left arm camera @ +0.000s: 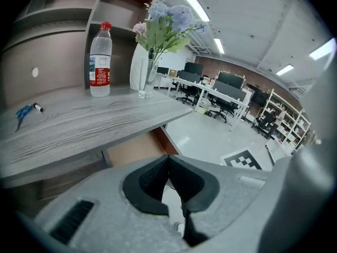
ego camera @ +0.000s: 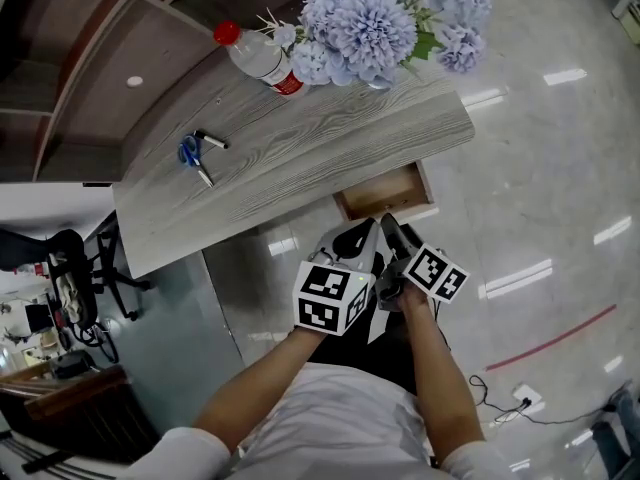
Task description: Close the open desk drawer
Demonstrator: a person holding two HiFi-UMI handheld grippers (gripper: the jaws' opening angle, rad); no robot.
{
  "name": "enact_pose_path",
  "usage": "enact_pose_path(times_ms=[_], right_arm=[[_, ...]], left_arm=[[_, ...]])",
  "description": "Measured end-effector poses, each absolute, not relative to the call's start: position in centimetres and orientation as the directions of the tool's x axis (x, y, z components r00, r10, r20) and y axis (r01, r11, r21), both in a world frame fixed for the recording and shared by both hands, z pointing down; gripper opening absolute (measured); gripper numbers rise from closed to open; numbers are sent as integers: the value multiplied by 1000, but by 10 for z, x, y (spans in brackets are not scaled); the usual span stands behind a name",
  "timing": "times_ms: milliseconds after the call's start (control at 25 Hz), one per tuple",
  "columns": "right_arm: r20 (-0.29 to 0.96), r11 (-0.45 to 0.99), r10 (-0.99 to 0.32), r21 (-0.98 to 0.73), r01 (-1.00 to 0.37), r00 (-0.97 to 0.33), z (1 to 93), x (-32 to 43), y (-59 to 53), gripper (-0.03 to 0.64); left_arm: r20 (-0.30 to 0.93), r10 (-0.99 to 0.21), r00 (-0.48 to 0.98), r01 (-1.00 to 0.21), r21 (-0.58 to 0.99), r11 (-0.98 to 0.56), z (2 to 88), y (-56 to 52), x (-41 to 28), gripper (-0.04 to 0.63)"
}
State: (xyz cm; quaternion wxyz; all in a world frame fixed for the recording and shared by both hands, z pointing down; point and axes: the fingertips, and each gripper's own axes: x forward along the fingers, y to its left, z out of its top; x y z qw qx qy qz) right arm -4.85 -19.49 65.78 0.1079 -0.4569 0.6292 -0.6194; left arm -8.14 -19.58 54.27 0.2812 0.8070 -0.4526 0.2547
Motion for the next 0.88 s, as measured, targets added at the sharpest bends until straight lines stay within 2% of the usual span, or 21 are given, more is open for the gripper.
enact_pose_path(times_ms=[280,880], right_arm=[[433,-238,-731,-886,-397,-528,658,-47,-194,166],[316,-176,-769,-940,-291,-556,609,-48,-204,156]], left_arm=[[677,-582,451,-877,216,-428,544,-195,-92,4],[642,-606,470,-872,229,-433,525,-200,-81,5]])
